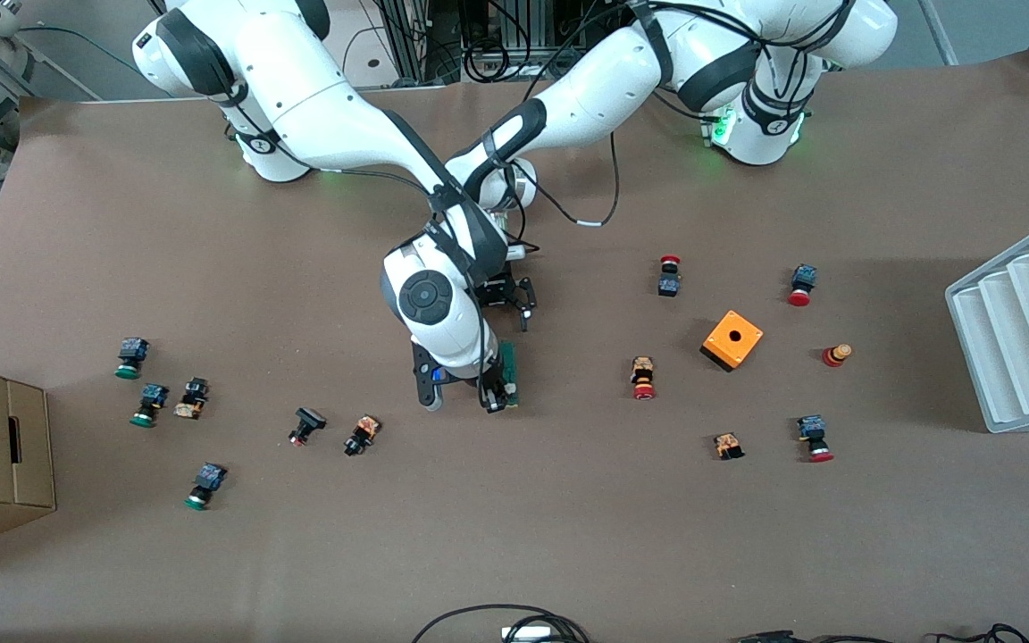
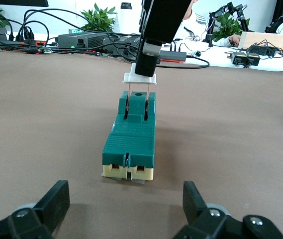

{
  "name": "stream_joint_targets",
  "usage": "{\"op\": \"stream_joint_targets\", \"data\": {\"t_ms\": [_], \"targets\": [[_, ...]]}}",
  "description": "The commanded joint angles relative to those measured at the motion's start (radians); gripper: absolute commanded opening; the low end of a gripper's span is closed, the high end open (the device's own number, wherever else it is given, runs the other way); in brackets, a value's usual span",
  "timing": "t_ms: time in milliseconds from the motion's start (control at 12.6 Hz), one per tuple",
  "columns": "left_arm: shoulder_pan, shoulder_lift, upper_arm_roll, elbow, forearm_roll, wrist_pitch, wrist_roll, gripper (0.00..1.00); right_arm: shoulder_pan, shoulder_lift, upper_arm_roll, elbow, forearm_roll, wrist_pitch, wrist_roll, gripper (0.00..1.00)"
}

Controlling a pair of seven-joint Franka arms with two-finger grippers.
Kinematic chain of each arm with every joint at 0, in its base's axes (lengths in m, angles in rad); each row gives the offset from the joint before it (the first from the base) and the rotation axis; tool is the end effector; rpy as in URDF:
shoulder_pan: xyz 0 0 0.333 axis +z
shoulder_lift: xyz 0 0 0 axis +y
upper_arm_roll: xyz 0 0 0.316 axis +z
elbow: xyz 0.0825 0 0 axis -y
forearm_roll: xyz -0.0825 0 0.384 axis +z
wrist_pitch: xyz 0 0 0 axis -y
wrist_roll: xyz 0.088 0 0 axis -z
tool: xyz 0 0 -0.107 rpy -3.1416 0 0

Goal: Close load switch with both arms
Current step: 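Swing the handle over and press it into the clips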

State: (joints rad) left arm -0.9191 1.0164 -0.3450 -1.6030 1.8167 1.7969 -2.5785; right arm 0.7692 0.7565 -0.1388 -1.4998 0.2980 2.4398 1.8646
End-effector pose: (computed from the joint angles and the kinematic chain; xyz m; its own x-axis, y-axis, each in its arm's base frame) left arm 0.2964 -0.5843 0.0581 0.3250 0.1067 0.9397 0.1407 -0.9880 0.0636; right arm 0.5805 0.4476 0.2418 0.1823 -0.9660 -0.1831 -0.9781 -0.1591 -0.1343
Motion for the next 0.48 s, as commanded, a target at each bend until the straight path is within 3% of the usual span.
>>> {"op": "stream_joint_targets", "data": {"t_ms": [0, 396], "targets": [[-0.007, 0.045, 0.008, 0.029, 0.013, 0.024, -0.043, 1.00, -0.005, 0.055, 0.001, 0.072, 0.035, 0.012, -0.004, 0.25], [-0.007, 0.045, 0.008, 0.031, 0.013, 0.024, -0.043, 1.00, -0.005, 0.069, -0.001, 0.078, 0.035, 0.013, -0.005, 0.25]]}}
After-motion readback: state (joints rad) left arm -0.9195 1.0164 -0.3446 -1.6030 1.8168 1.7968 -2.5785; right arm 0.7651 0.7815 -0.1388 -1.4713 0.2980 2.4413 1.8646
